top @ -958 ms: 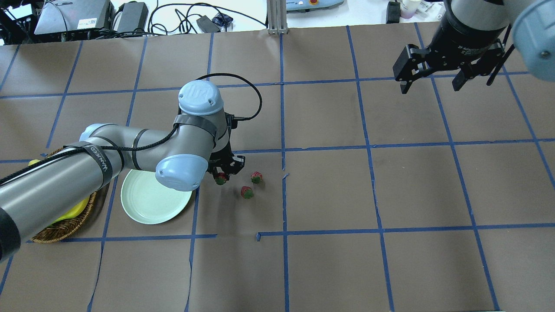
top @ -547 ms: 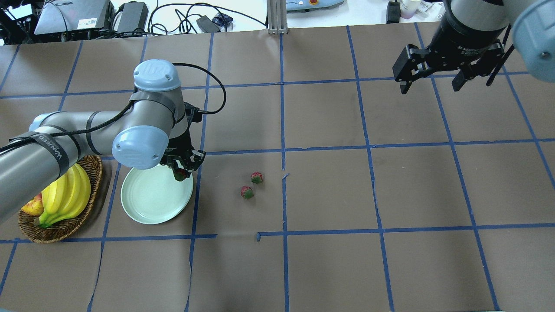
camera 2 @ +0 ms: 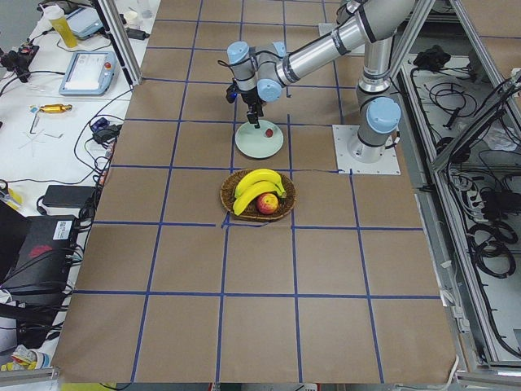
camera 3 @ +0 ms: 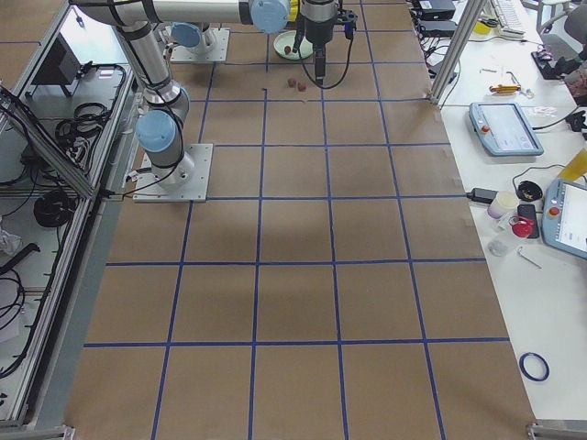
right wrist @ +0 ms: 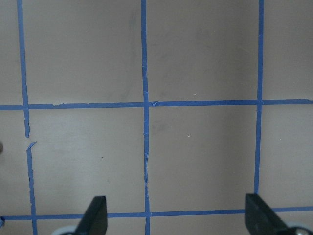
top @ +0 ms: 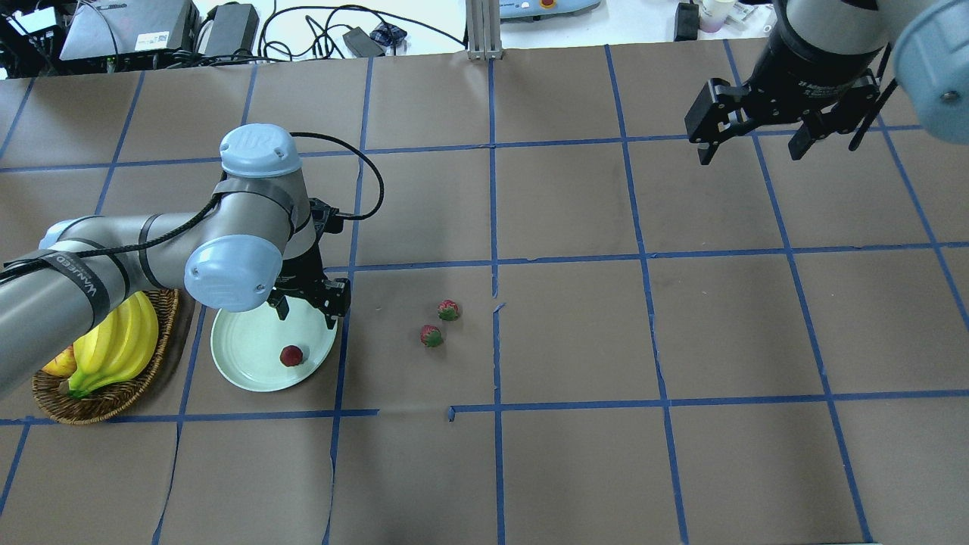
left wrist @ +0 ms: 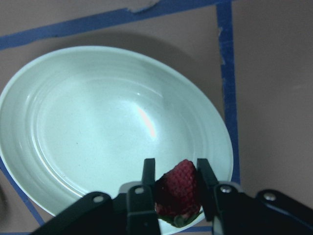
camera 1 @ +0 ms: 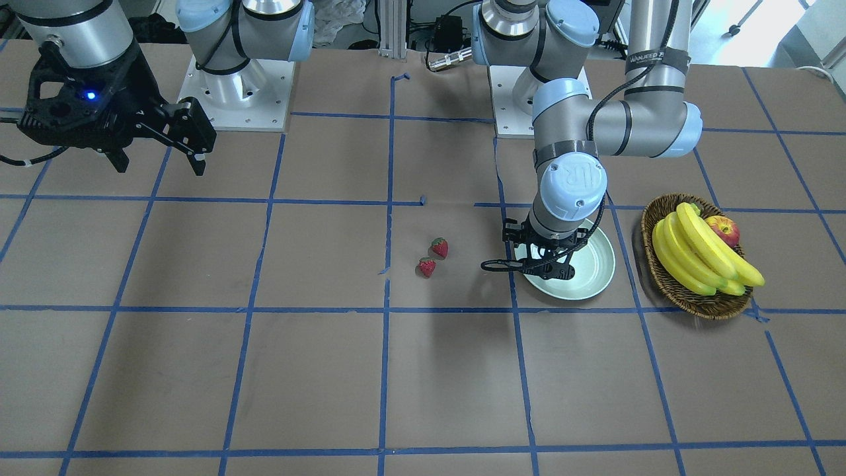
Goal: Collect all strawberries into plate
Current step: 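Lower the strawberry onto the green plate and open the left gripper, then move the left gripper back to the strawberries and grasp another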
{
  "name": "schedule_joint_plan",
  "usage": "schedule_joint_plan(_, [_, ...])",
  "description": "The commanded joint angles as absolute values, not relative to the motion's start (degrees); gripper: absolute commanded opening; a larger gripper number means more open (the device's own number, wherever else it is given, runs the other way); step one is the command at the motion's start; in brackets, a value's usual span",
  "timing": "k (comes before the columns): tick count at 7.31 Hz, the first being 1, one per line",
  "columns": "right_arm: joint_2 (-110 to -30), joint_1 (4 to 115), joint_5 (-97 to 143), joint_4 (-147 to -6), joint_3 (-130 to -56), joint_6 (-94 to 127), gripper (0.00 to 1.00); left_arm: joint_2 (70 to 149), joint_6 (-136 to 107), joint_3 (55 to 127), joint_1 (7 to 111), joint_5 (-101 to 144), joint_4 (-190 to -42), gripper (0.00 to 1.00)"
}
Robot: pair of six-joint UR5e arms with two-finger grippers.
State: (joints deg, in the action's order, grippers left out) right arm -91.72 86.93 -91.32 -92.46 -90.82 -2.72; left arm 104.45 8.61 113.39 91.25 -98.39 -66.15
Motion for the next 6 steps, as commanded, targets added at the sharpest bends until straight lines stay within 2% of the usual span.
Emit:
schedule_joint_plan(1, [-91.76, 86.92, -91.32, -92.46, -90.97, -2.72, 1.00, 104.15, 2.59, 112.94, 96.82, -95.91, -63.13, 1.00])
schedule_joint_plan(4, [-91.84, 86.92, -91.32, -92.46, -91.05, -2.64, 1.00, 107.39, -9.46, 113.20, 106.50, -90.18, -53.20, 1.00])
schedule_joint_plan(5, [-91.76, 86.92, -91.32, -92.46, -90.97, -2.64, 1.00, 108.79, -12.02, 113.20, 107.92, -88.78, -51.17, 0.93])
schedule_joint_plan(6, [-91.84, 86.92, -91.32, -92.46, -90.97, -2.64, 1.00, 109.77, -11.52, 113.64, 108.10, -89.38, -51.15, 0.91])
